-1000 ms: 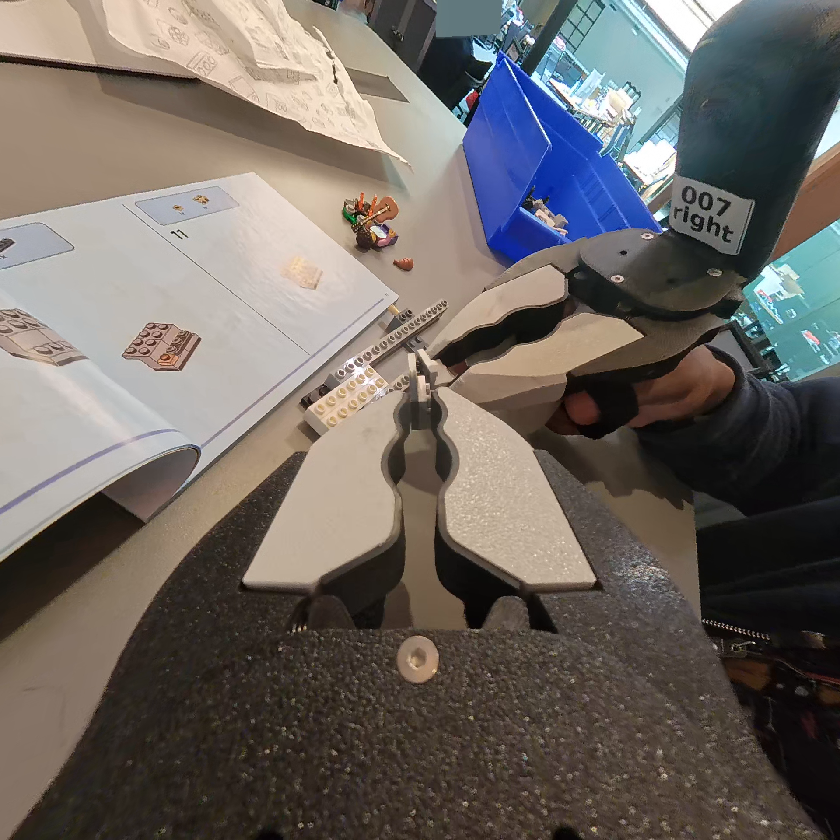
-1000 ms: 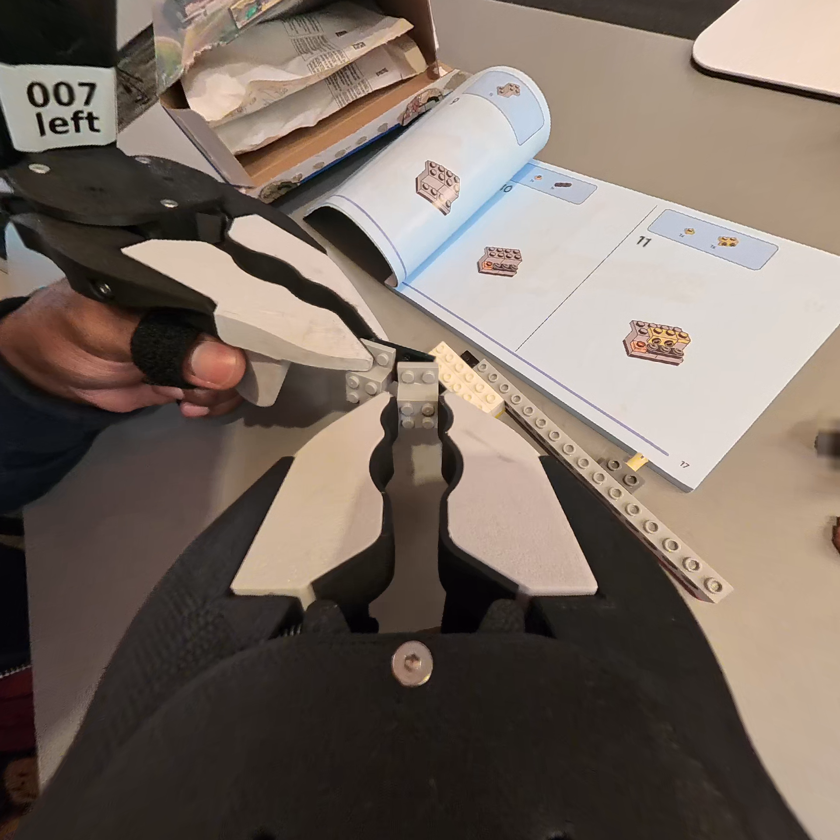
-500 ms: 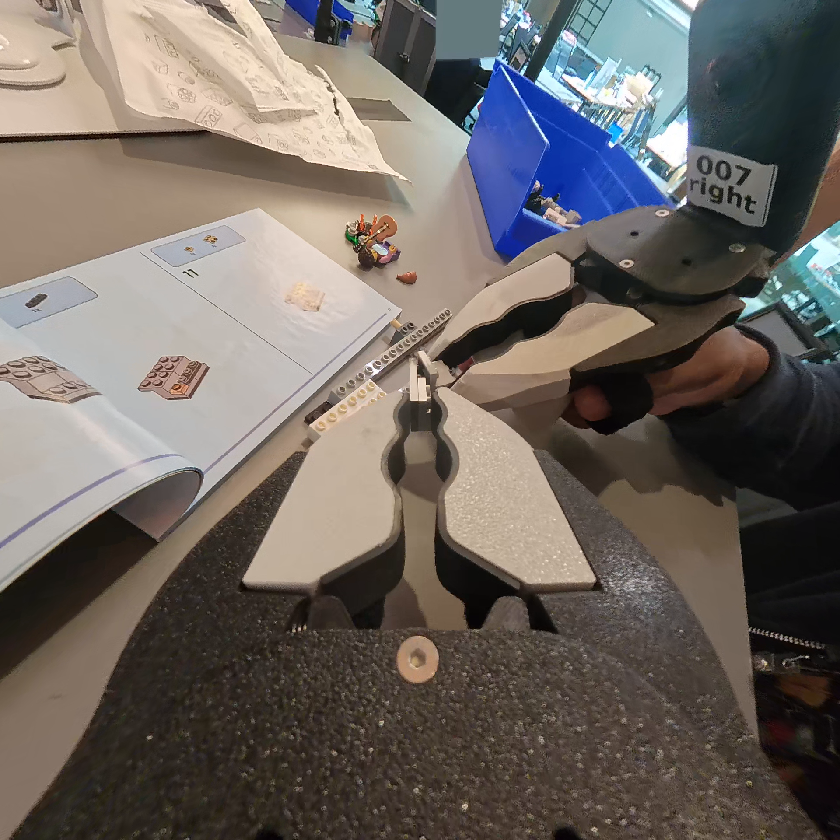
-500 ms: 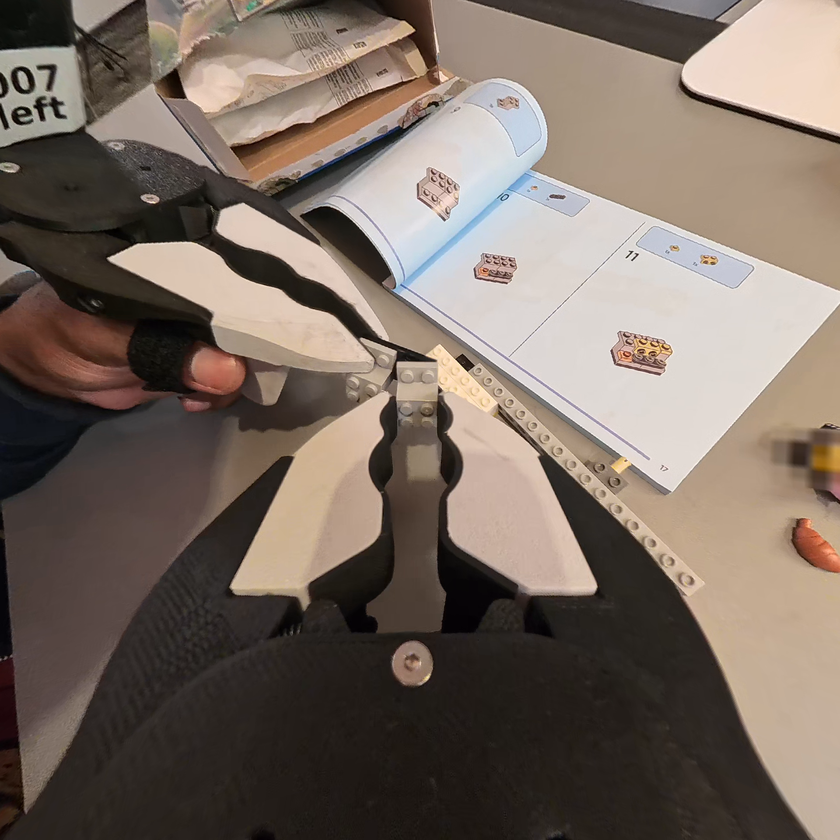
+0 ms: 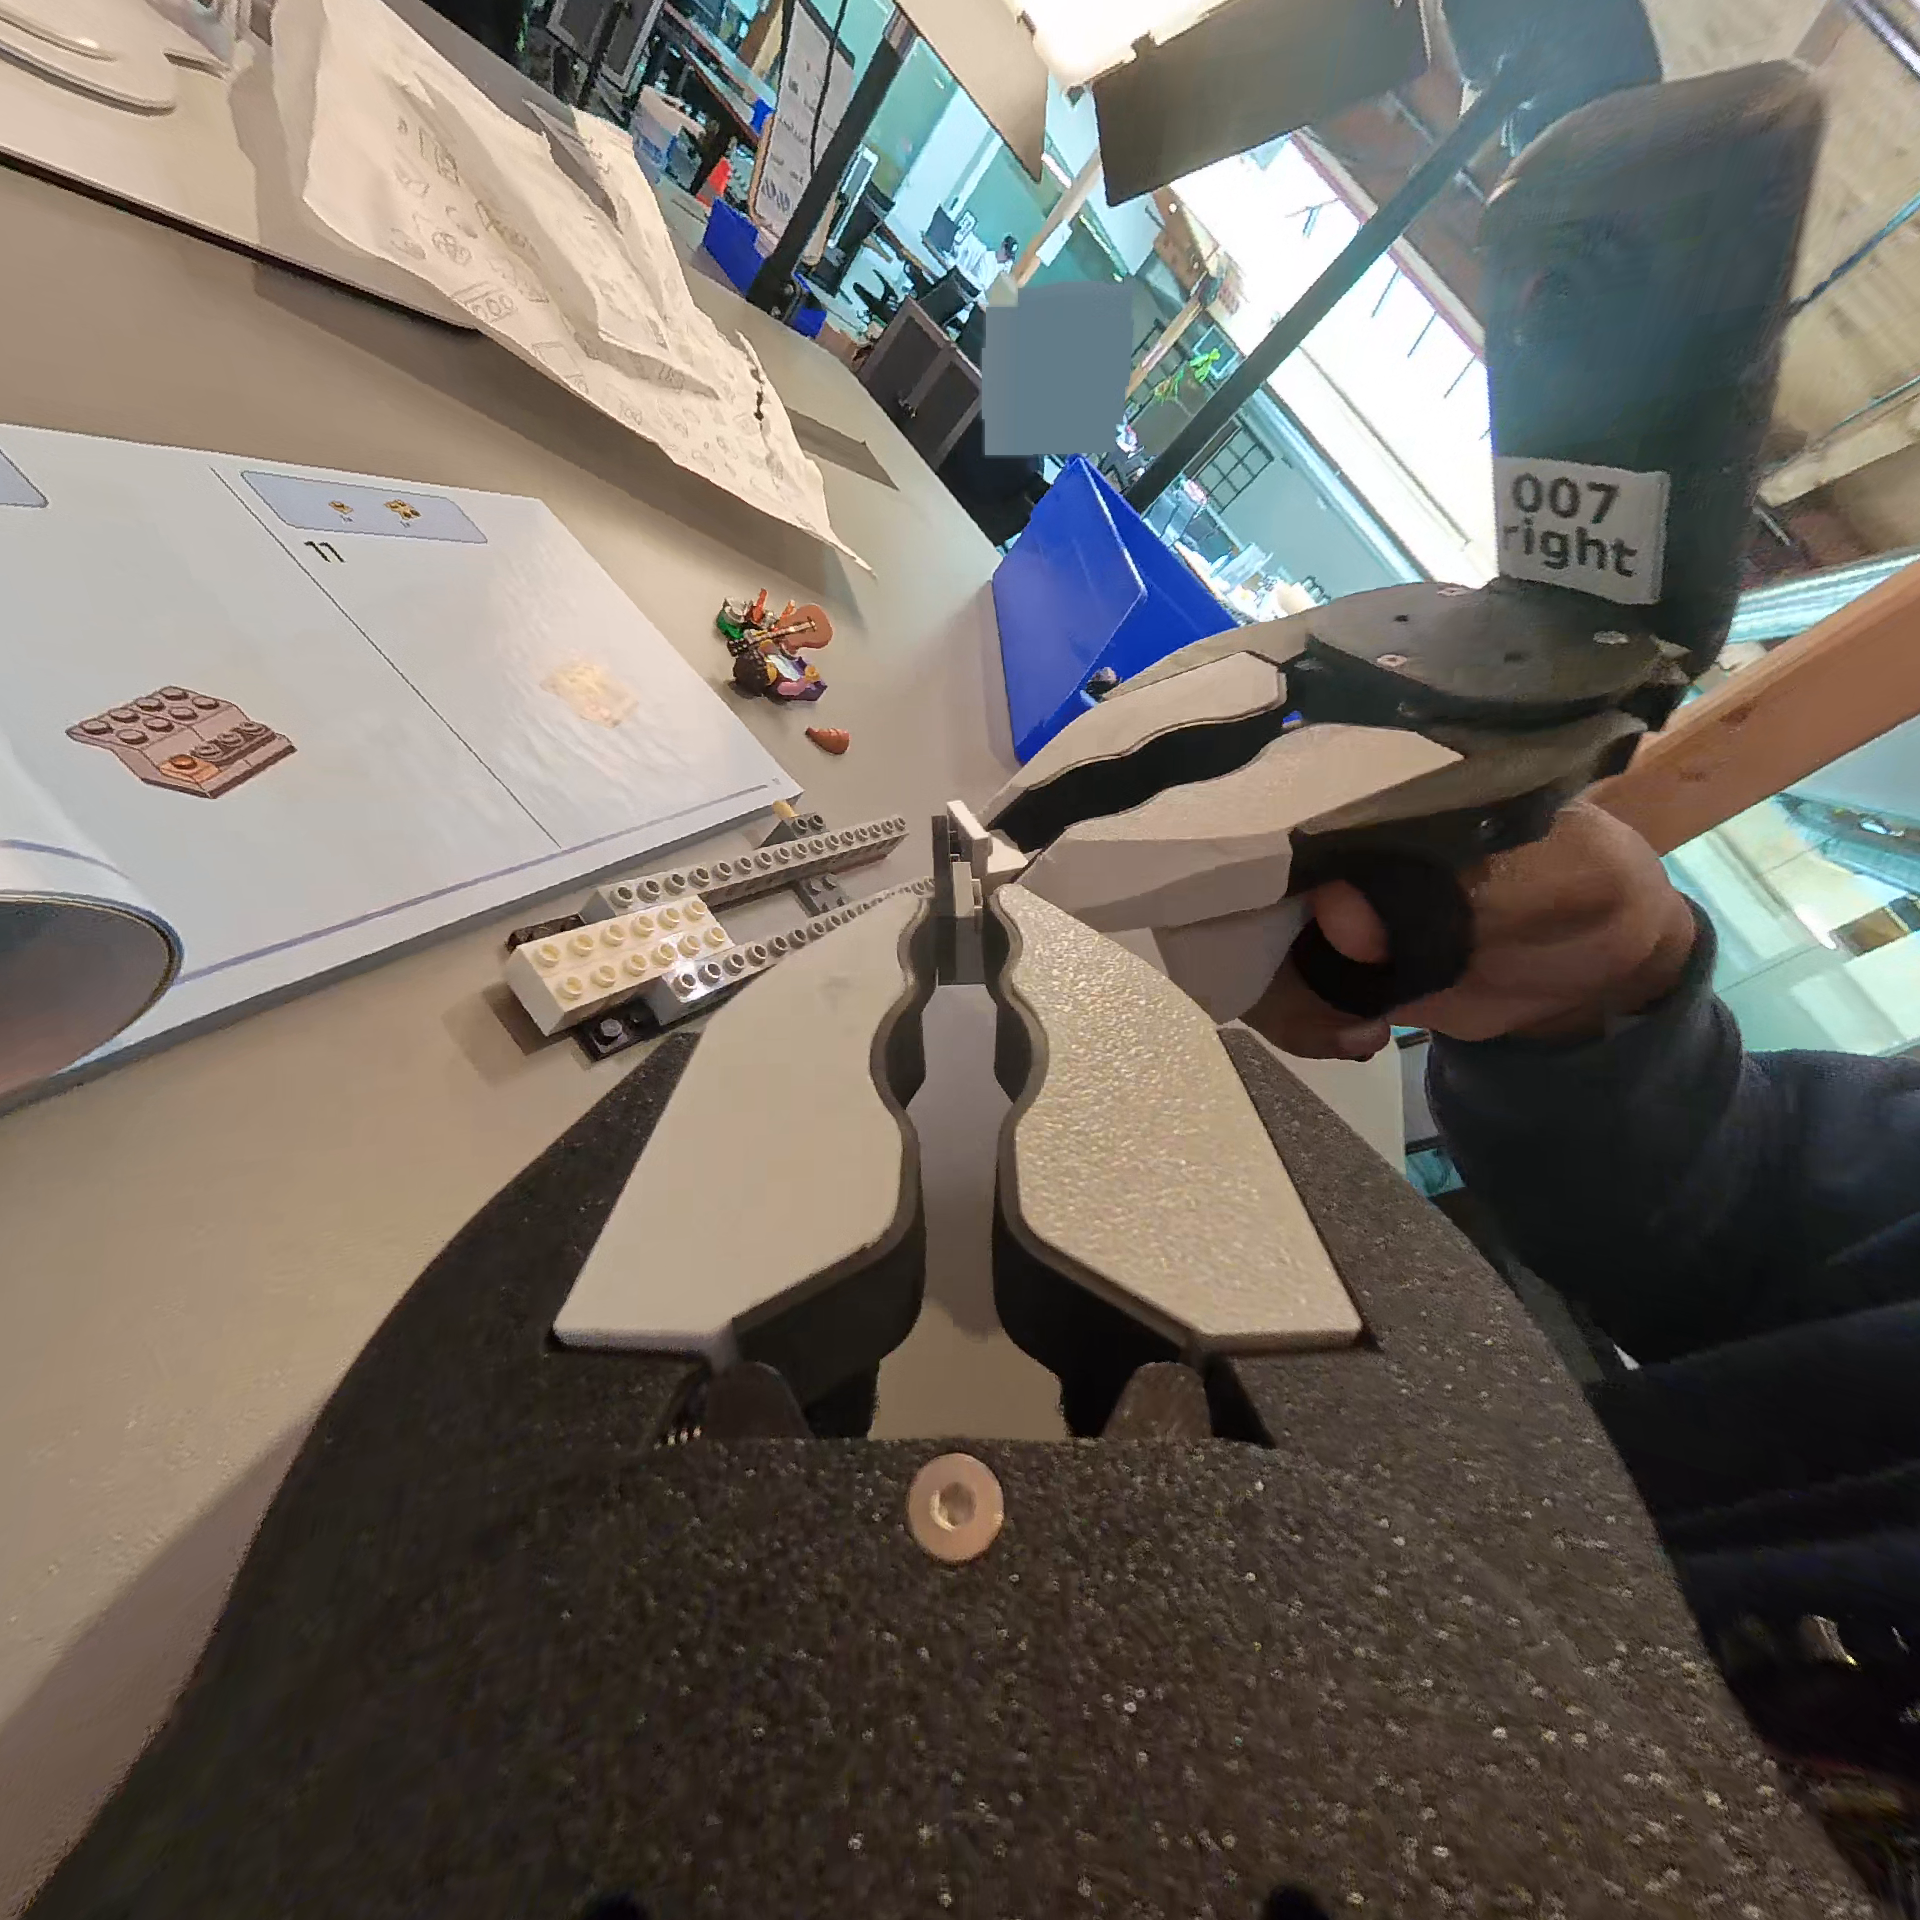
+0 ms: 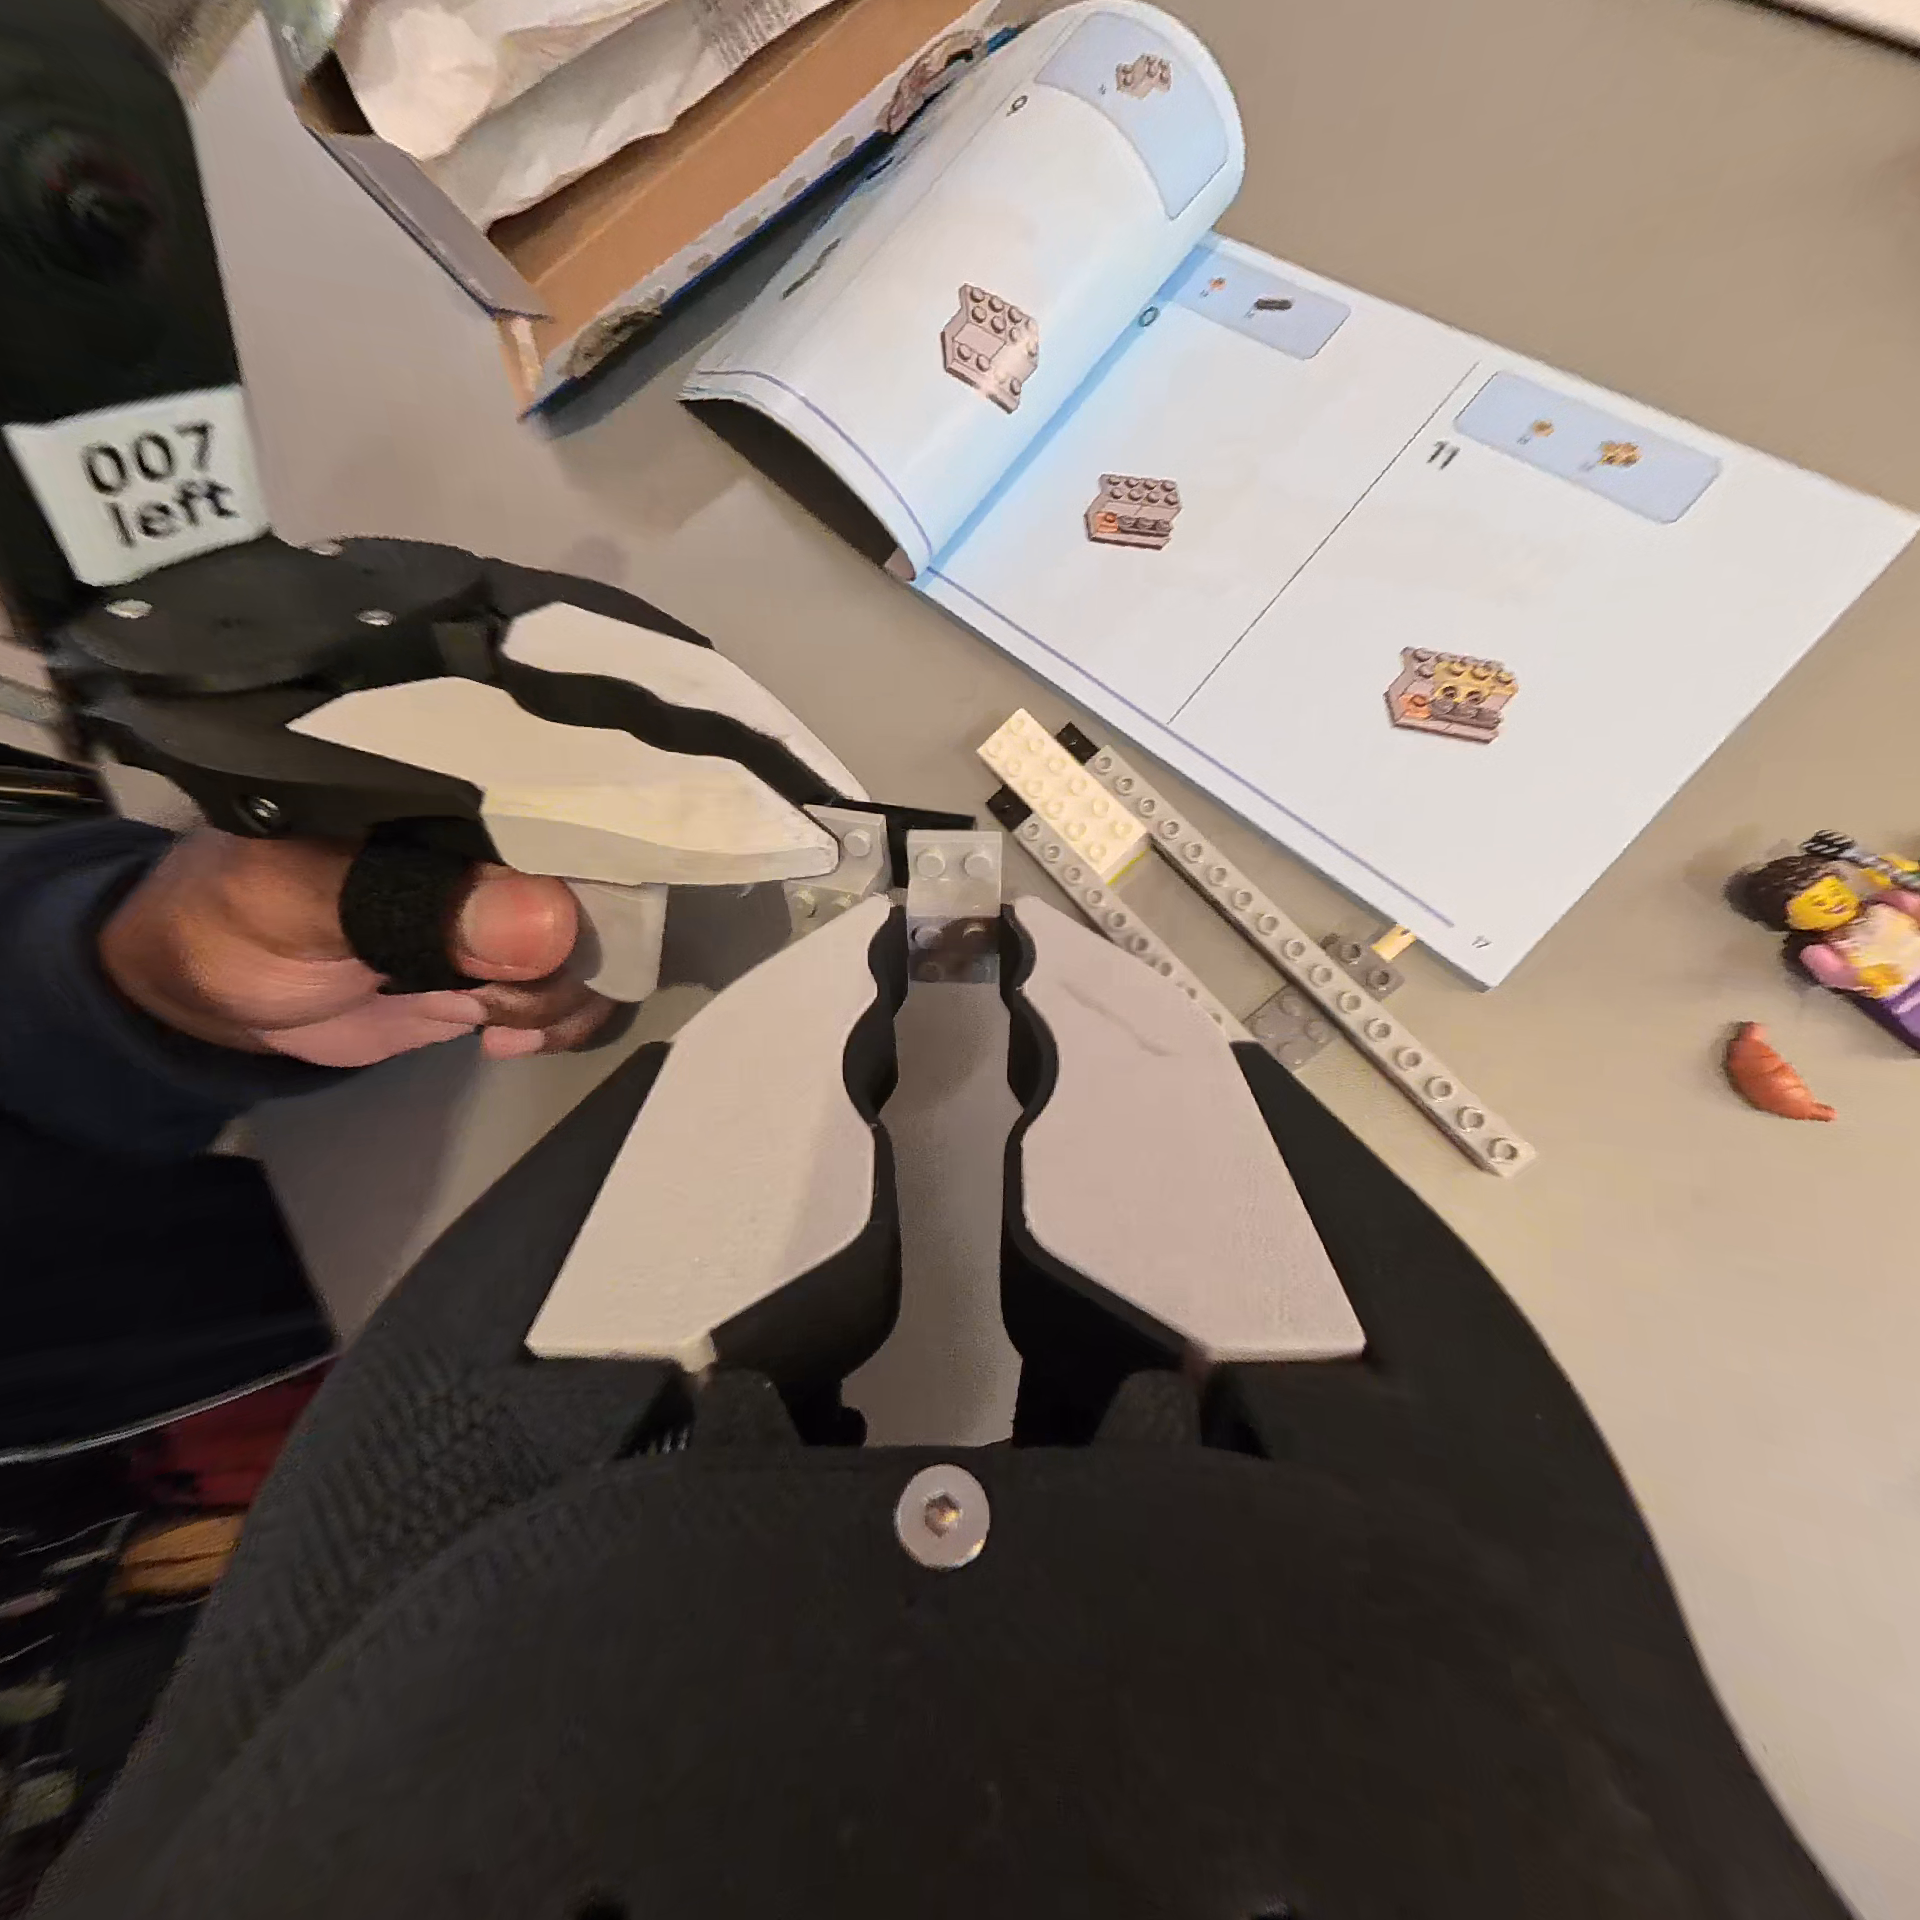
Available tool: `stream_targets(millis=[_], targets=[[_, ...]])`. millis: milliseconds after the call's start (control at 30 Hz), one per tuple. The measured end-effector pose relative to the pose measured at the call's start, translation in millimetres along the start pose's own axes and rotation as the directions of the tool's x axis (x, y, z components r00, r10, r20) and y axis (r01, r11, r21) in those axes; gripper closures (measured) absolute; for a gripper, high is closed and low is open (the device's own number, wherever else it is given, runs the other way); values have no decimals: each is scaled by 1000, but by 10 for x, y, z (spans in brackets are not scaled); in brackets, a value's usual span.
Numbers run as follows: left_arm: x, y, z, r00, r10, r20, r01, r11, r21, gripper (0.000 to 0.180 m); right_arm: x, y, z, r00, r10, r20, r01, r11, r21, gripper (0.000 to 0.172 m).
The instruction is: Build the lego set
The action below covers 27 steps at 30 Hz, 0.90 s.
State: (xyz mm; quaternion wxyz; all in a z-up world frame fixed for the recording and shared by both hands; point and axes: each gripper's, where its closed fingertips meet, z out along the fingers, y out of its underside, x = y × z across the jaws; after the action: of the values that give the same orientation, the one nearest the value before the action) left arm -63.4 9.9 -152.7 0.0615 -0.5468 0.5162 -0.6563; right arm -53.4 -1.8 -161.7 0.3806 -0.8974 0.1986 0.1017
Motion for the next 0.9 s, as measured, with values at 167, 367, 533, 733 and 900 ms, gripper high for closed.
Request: stream_targets(millis=[167,367,533,733,900], targets=[[0,0,-25,999,-21,-28,20,1000,-7,173,-47,1,10,992,78,99,-76,997,-22,155],[23,-21,-49,998,-24,-65,24,1000,-1,172,-87,-36,3,971,147,190,-147,989,-13,154],[49,-12,-44,993,-60,-99,59,998,-11,172,-95,-52,-7,958,185,217,-185,983,-18,155],[62,-20,-50,986,-95,-135,94,995,-17,172,-143,-87,-49,937,230,262,-232,972,-21,154],[79,-18,-48,982,-113,-154,111,994,-22,172,-149,-84,-62,929,254,268,-258,966,-20,151]])
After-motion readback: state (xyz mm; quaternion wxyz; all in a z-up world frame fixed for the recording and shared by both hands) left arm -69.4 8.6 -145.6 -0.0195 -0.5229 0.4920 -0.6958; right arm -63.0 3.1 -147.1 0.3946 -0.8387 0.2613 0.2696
